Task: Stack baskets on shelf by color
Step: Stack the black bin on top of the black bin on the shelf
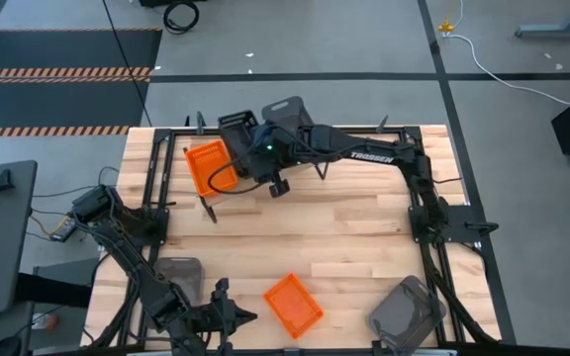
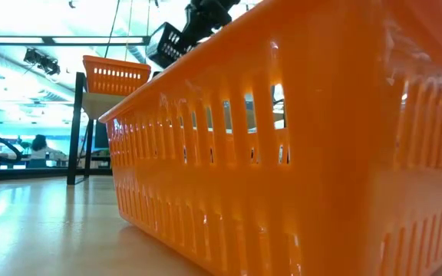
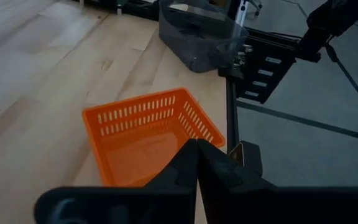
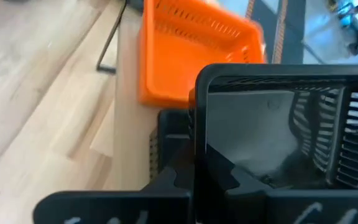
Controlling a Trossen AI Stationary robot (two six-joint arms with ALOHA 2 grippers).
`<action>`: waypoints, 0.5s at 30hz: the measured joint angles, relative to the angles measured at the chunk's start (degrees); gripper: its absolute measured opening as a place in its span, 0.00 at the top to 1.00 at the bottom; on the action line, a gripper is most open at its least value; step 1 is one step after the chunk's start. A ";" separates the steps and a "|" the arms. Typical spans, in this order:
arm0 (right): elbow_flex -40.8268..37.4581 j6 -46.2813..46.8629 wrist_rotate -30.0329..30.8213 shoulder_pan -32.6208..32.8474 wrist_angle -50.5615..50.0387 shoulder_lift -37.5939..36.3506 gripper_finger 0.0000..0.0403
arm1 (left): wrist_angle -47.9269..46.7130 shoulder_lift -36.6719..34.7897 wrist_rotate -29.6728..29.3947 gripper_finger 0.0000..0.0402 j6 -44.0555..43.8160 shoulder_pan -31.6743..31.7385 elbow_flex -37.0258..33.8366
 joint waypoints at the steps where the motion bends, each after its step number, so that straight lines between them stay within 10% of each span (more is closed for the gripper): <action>1: -0.28 0.10 0.31 -0.14 -0.38 0.06 0.98 | 0.02 0.00 0.00 0.97 0.00 -0.13 -0.02; 15: -2.67 1.90 2.56 -0.24 0.24 -0.01 0.93 | -0.04 0.00 0.03 0.97 0.48 -0.55 -0.02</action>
